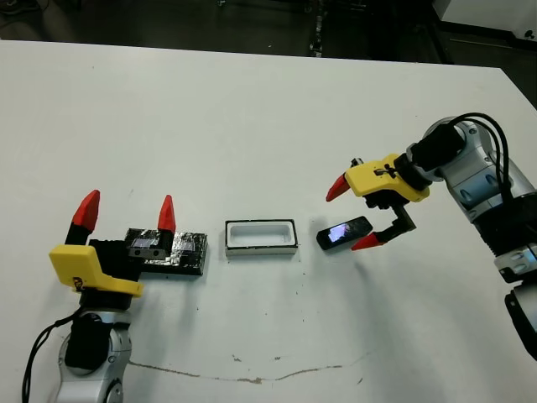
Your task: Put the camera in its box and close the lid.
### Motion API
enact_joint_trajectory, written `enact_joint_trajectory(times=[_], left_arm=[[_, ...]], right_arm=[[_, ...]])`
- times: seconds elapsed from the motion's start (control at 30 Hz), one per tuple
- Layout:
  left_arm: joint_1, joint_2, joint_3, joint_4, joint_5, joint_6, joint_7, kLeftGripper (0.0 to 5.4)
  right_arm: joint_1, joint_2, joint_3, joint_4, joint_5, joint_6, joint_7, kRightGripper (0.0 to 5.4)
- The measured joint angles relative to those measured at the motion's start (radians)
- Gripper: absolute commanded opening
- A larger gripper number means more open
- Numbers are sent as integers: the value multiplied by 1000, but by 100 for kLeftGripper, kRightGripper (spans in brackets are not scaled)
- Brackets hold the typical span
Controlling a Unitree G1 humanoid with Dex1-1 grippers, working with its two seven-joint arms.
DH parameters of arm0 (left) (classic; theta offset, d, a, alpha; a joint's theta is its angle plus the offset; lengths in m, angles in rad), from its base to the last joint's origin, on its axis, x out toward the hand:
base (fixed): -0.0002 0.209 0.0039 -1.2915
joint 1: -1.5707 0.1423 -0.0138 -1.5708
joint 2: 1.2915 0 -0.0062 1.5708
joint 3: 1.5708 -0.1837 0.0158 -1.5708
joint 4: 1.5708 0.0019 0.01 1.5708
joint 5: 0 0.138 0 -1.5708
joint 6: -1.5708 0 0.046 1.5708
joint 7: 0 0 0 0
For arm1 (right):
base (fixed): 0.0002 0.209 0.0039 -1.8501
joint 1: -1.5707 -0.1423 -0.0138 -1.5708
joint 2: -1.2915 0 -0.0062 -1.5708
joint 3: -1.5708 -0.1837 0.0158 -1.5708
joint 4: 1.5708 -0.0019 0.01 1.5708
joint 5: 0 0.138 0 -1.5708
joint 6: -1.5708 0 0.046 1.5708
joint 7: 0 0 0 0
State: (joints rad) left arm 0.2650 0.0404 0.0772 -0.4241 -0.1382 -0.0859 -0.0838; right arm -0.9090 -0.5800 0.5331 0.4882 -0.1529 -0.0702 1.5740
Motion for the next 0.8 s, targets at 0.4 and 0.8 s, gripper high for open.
enact_joint_trajectory(times=[0.4, 0.8], left_arm=[[7, 0, 0, -6, 6, 0, 1, 540], [7, 1, 0, -9, 6, 0, -2, 540]], right_arm=[[29, 6, -1, -4, -2, 13, 2, 539], [53, 6, -3, -10, -13, 25, -19, 410]])
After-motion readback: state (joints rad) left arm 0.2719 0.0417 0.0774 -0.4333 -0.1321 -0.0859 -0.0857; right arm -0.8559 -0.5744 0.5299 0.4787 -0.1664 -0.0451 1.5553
